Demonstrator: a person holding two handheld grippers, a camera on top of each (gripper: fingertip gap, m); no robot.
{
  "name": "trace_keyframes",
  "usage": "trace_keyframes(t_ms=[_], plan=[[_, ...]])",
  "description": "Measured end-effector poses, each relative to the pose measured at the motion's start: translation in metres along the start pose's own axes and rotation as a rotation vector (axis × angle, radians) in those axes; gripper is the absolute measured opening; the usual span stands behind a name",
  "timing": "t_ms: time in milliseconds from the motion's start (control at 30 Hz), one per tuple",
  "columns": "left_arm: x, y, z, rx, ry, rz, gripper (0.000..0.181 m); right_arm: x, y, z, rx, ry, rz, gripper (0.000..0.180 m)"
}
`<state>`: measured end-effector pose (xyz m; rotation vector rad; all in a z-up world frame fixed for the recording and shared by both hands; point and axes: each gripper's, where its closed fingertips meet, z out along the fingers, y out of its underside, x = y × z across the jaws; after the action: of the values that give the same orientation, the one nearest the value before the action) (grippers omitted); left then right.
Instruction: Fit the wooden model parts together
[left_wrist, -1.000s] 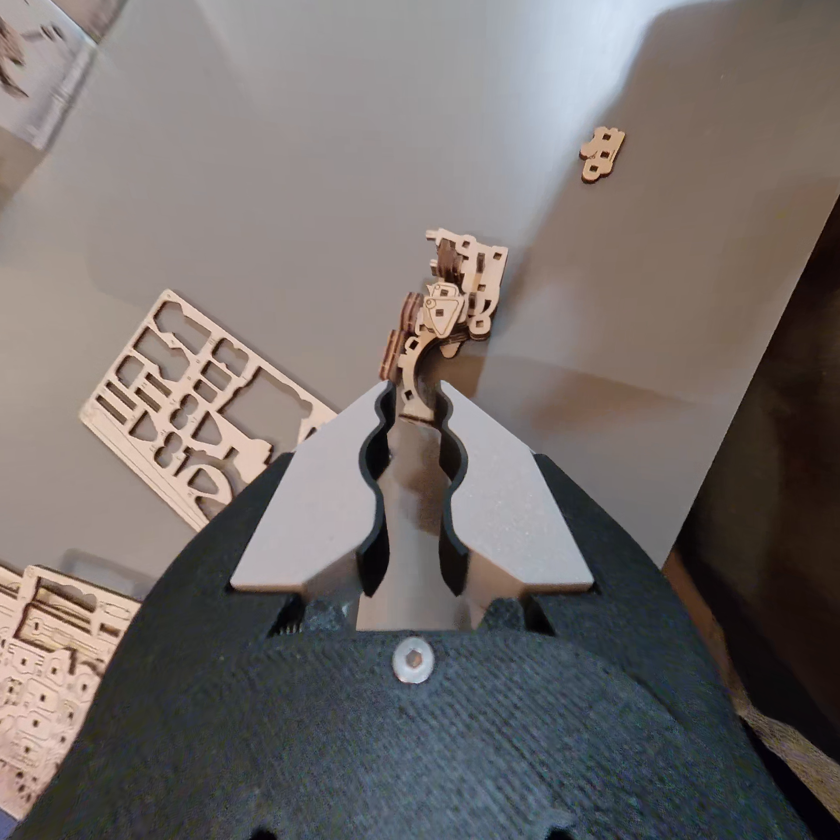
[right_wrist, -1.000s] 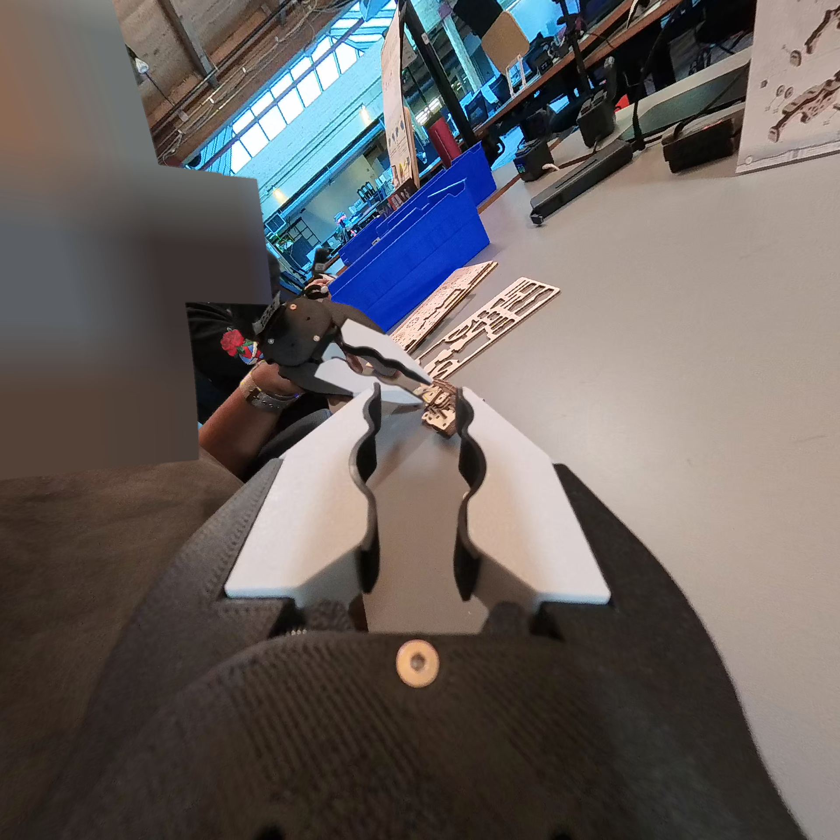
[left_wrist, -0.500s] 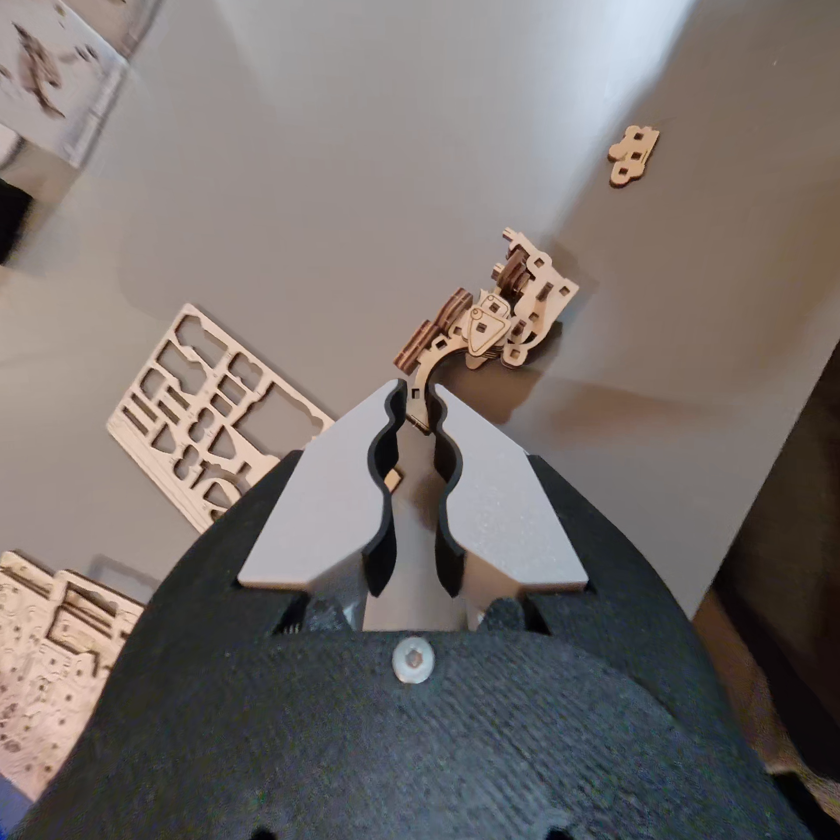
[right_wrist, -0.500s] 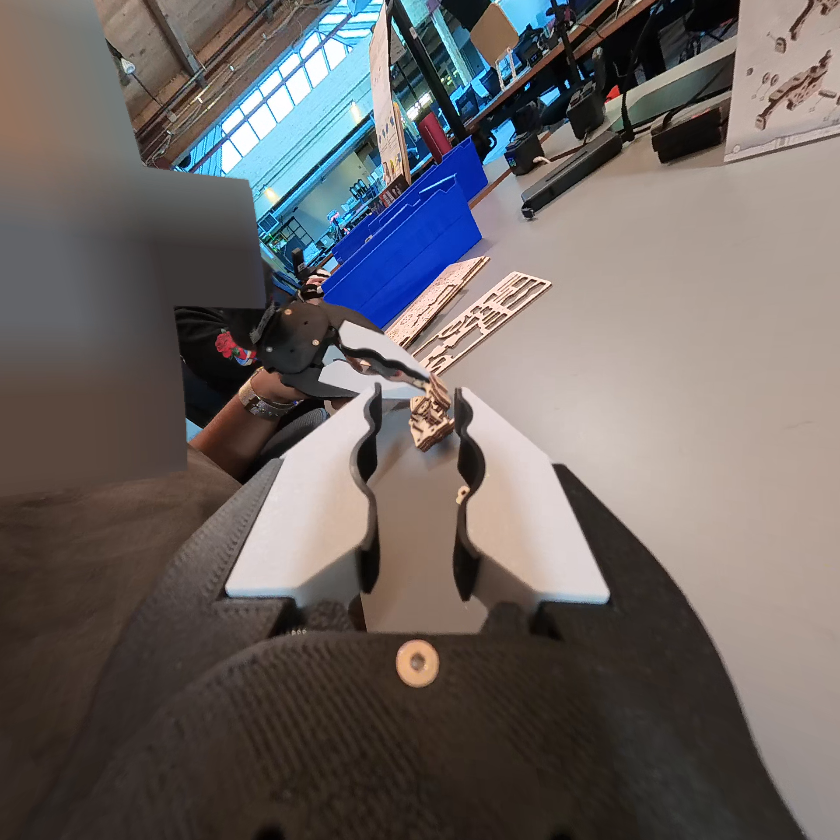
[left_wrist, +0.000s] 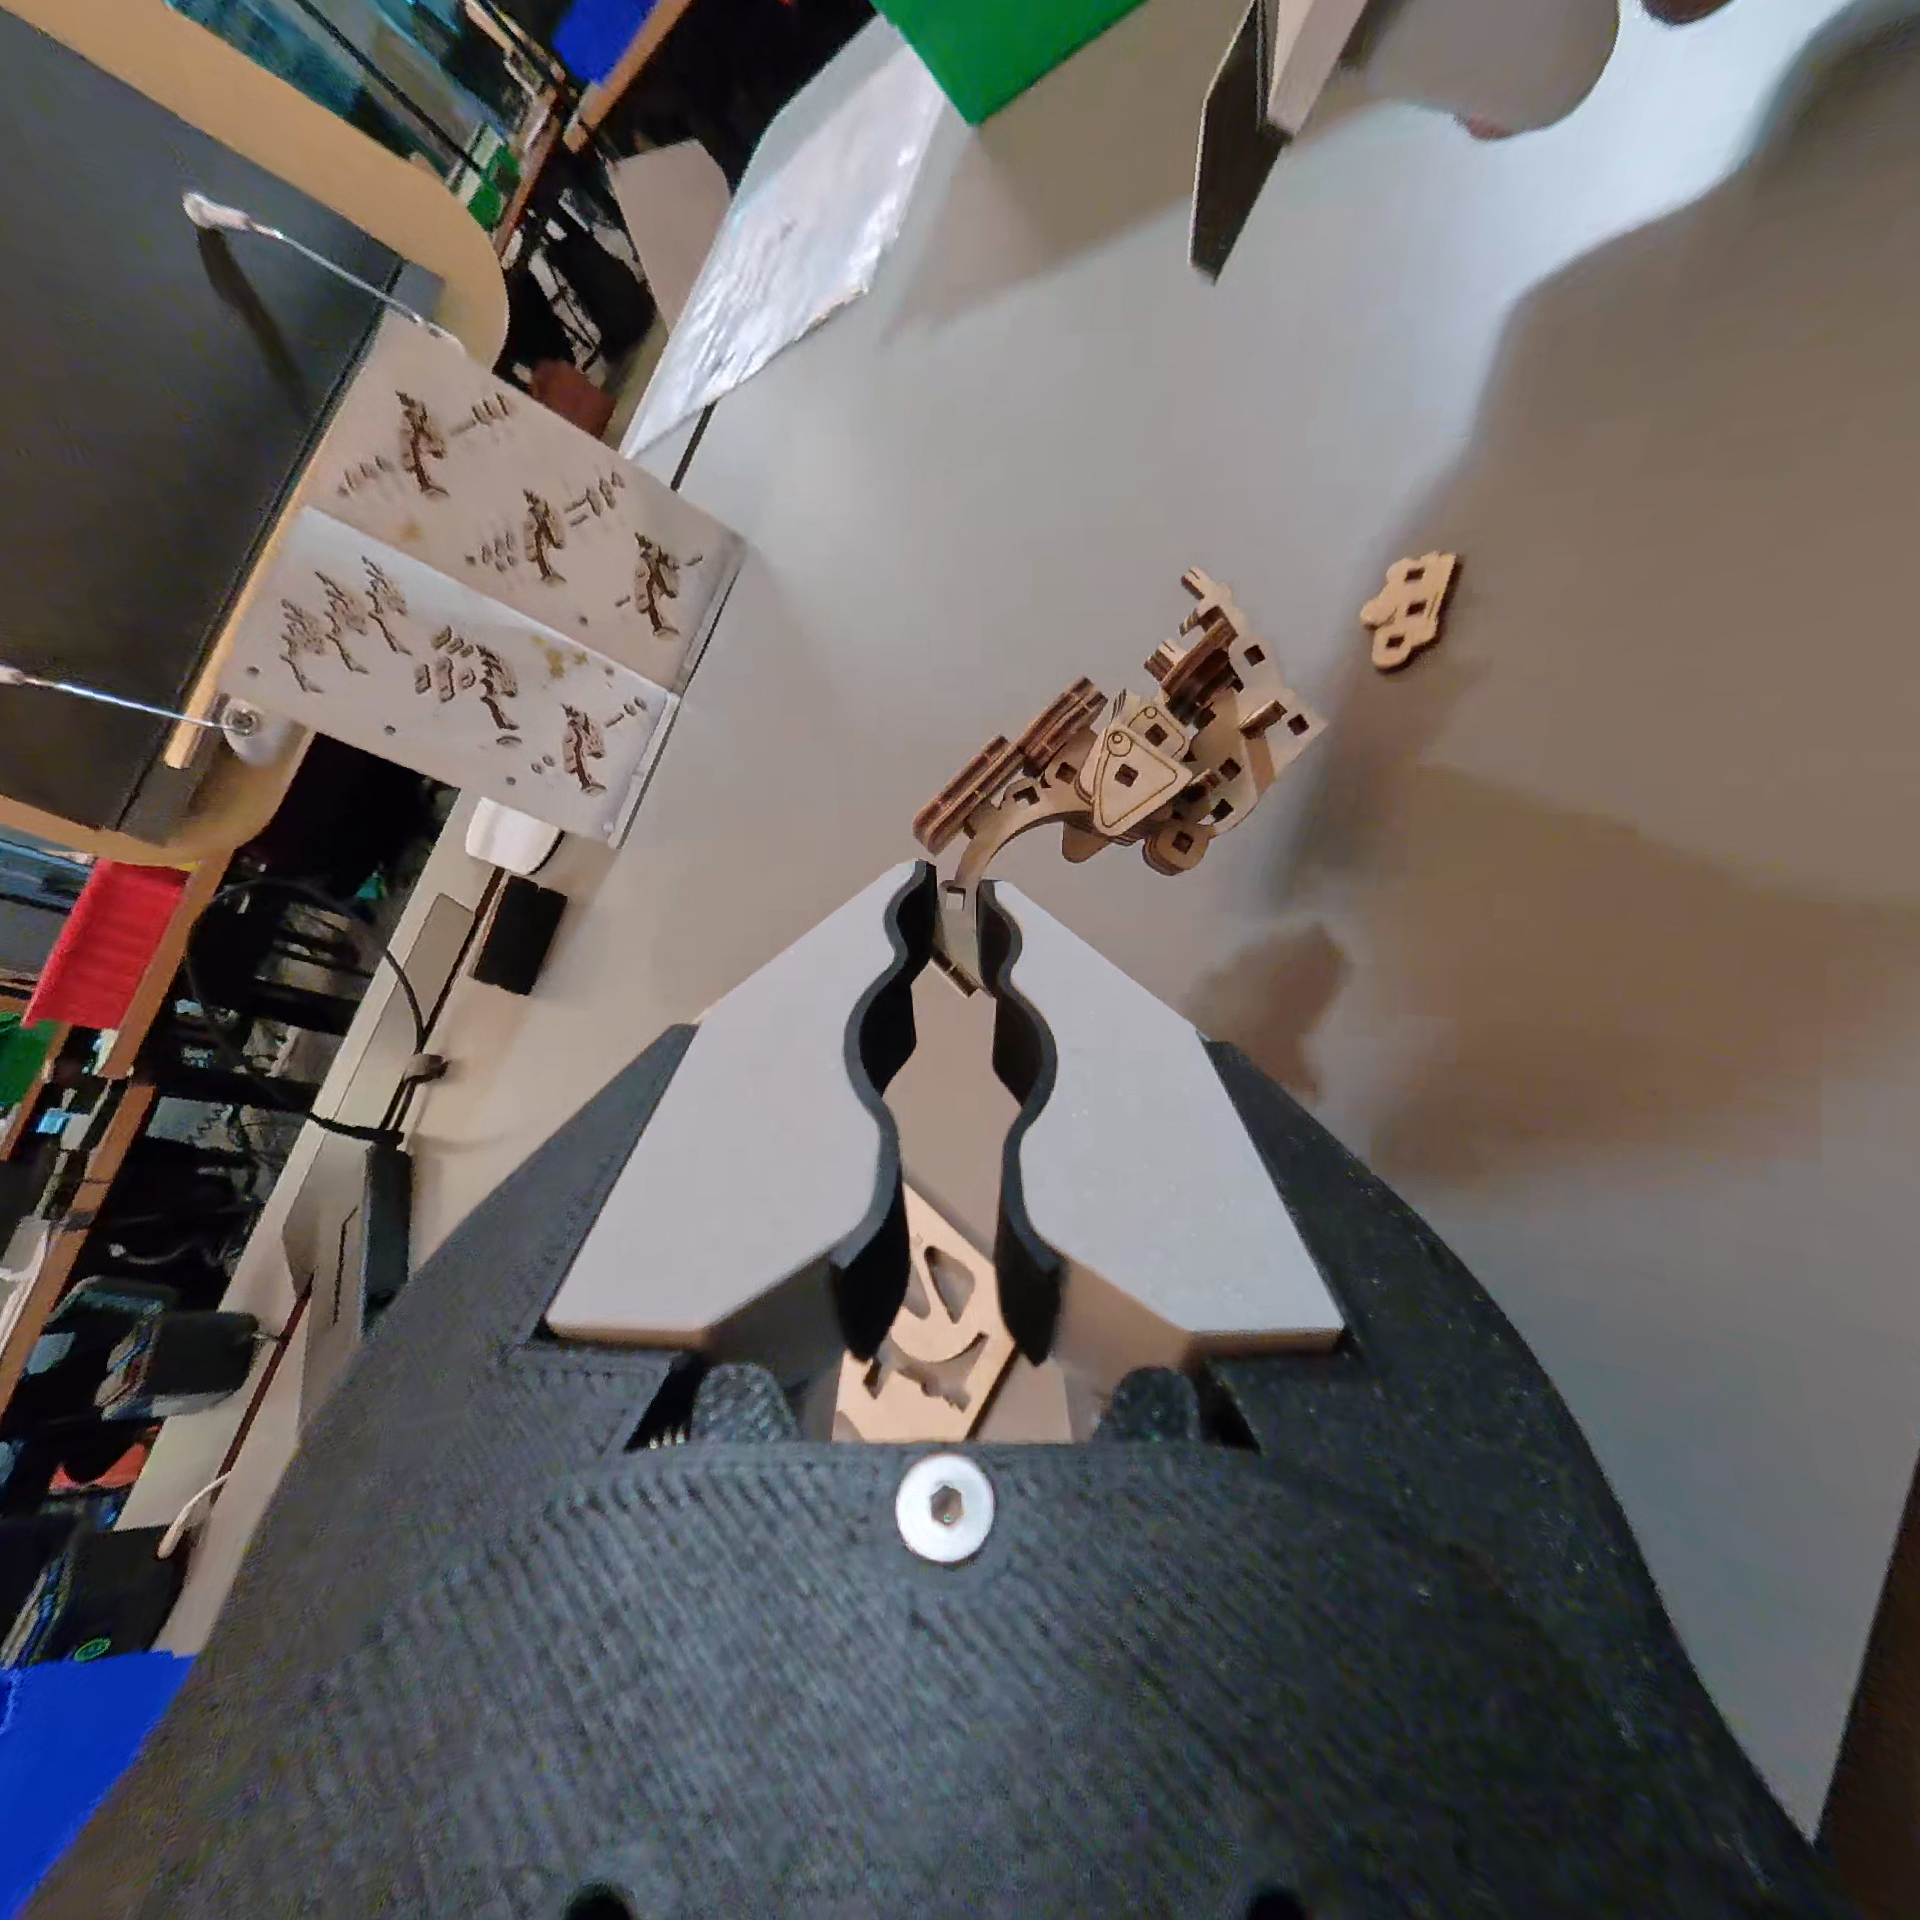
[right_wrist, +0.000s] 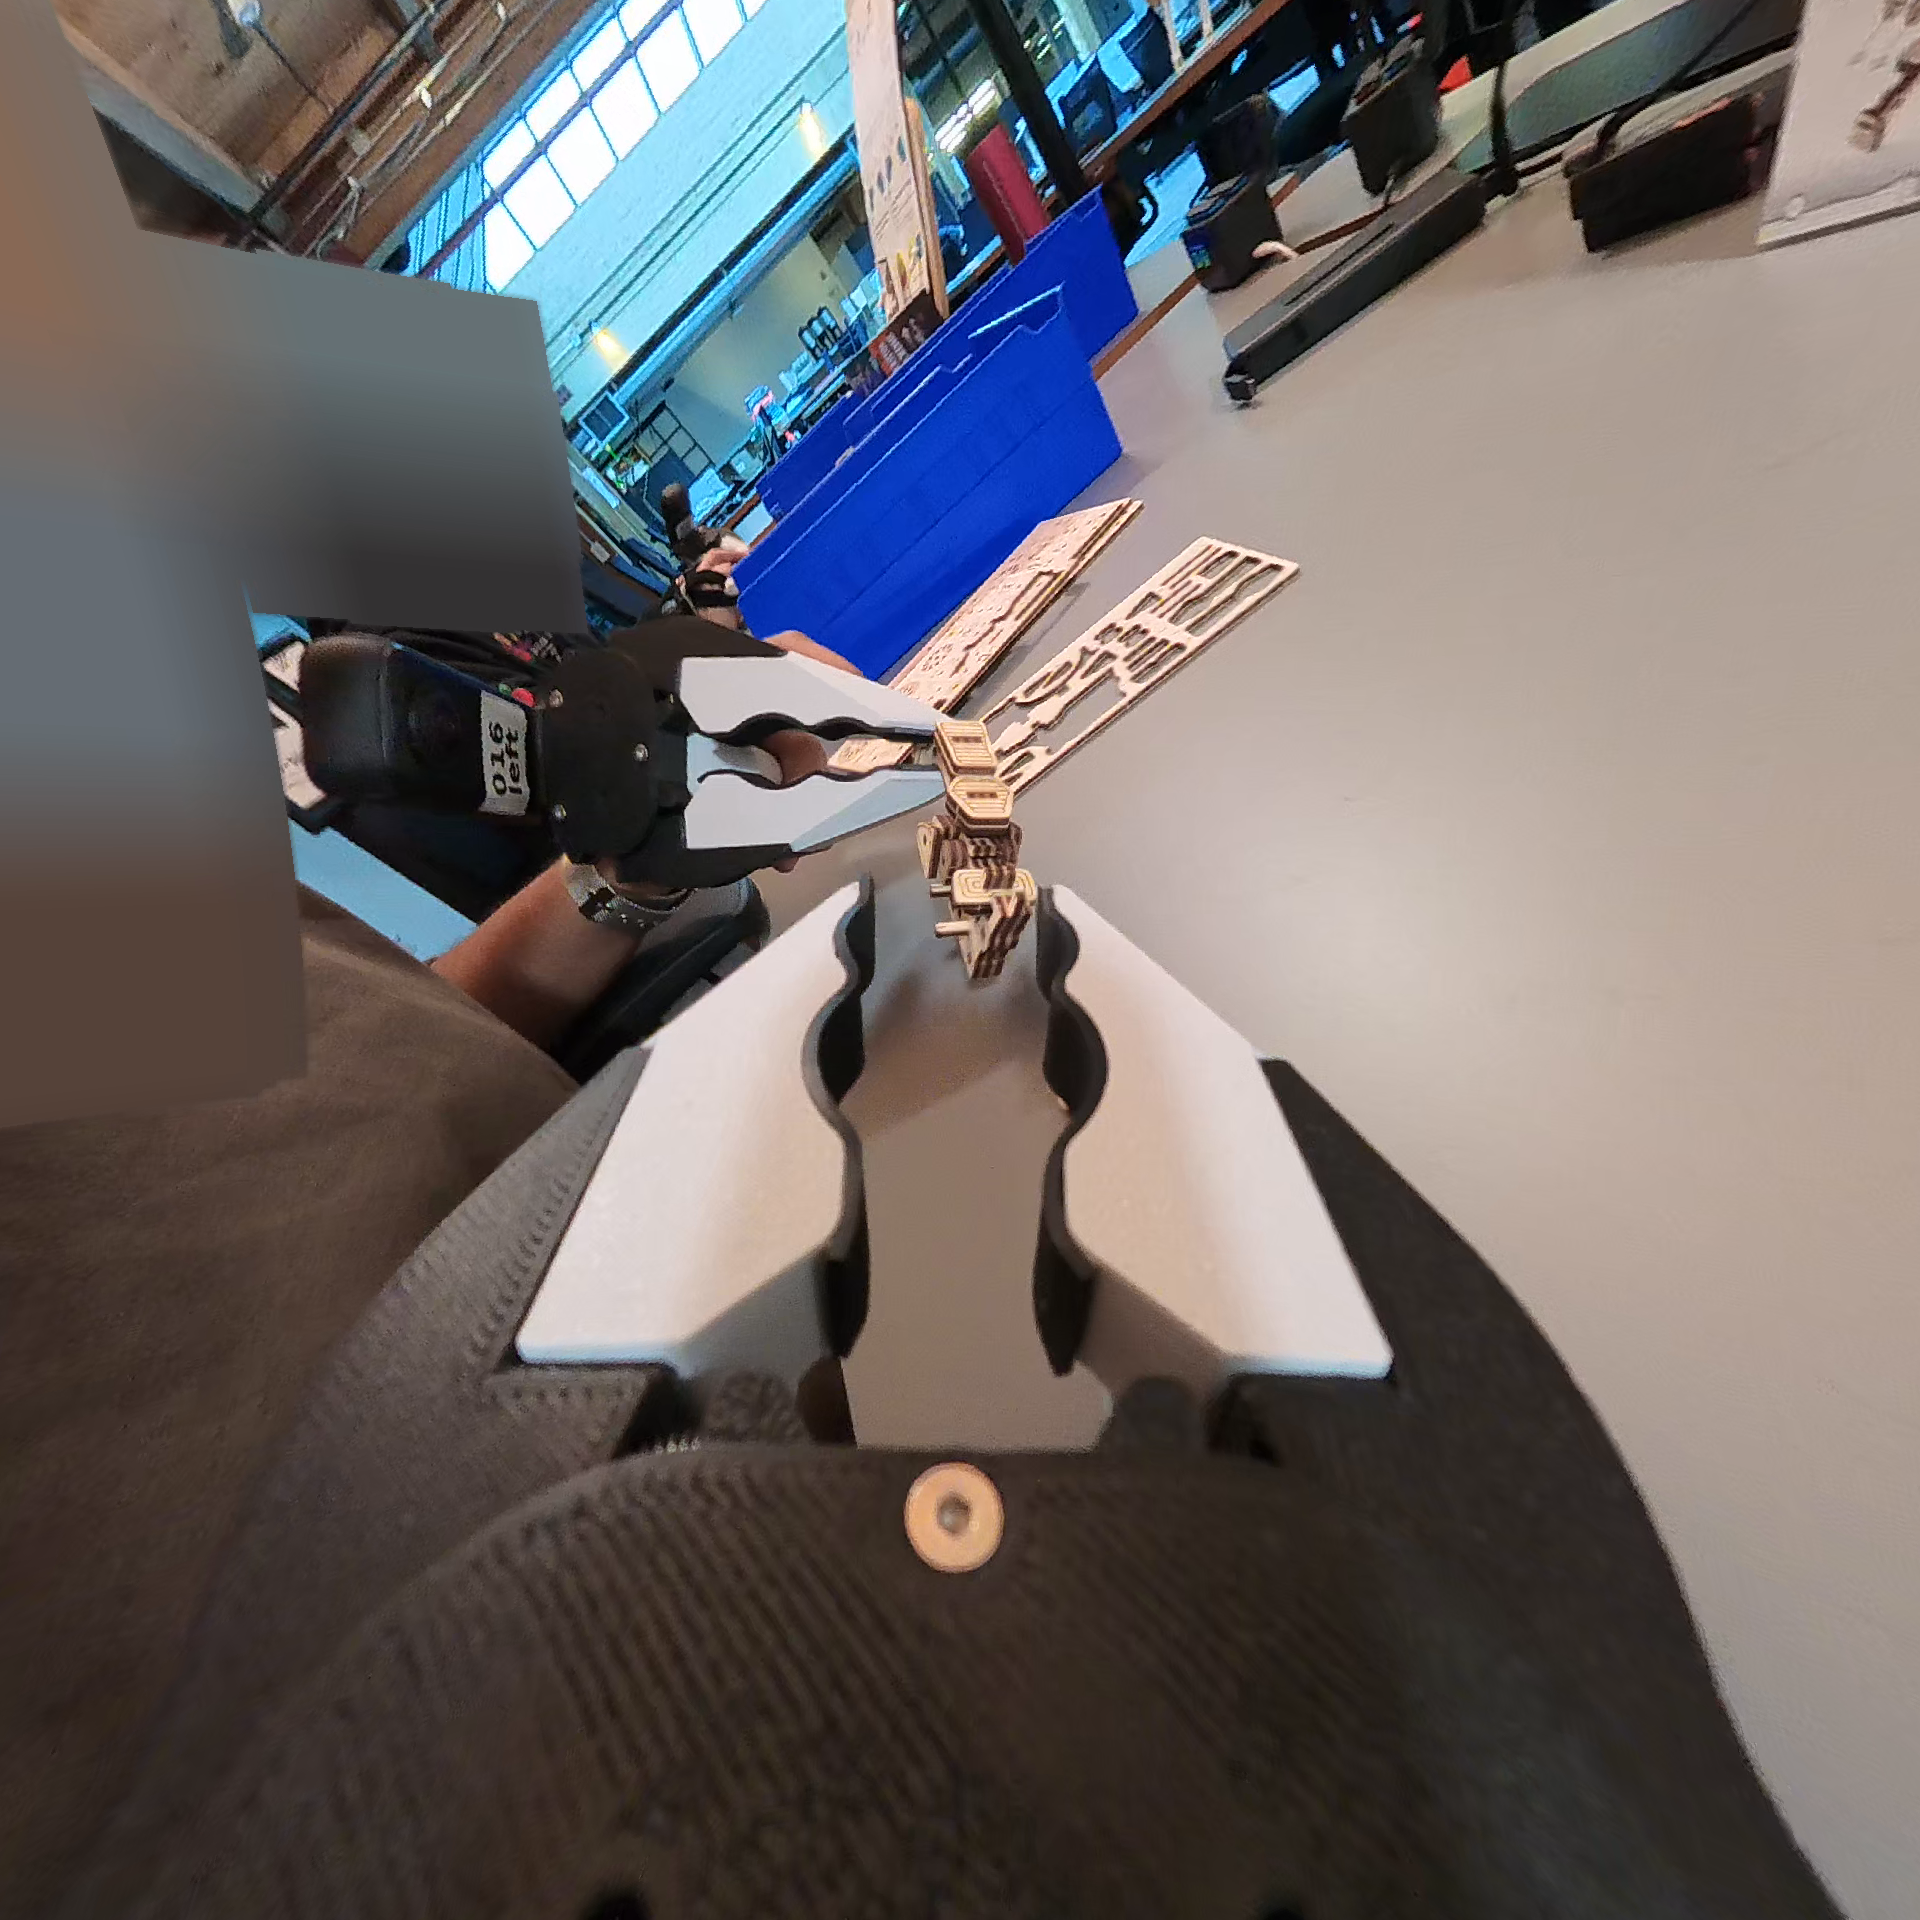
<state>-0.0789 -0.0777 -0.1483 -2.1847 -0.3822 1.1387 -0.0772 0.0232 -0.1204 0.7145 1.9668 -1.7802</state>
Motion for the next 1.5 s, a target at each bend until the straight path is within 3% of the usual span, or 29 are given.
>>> trace_keyframes(t_ms=[33, 367, 967, 1167, 1333, 1500], plan=[[0.002, -0.003, 0.0, 0.011, 0.006, -0.006, 0.005, -0.001, 0.001, 0.001, -0.008, 0.005, -0.018, 0.03], [0.007, -0.034, -0.003, 0.142, 0.034, -0.111, 0.006, -0.007, 0.023, 0.009, -0.126, 0.005, -0.093, 0.025], [0.017, -0.038, 0.002, 0.15, 0.058, -0.111, 0.007, -0.009, 0.022, 0.008, -0.135, -0.015, -0.081, 0.008], [0.018, -0.039, 0.0, 0.191, 0.179, -0.357, 0.034, 0.007, 0.017, -0.002, -0.145, 0.062, -0.174, 0.007], [0.009, -0.045, -0.008, 0.278, 0.255, -0.553, 0.033, 0.031, 0.009, -0.019, -0.162, 0.179, -0.321, 0.008], [0.015, -0.041, -0.006, 0.269, 0.291, -0.565, 0.032, 0.055, 0.014, -0.03, -0.249, 0.282, -0.486, 0.007]])
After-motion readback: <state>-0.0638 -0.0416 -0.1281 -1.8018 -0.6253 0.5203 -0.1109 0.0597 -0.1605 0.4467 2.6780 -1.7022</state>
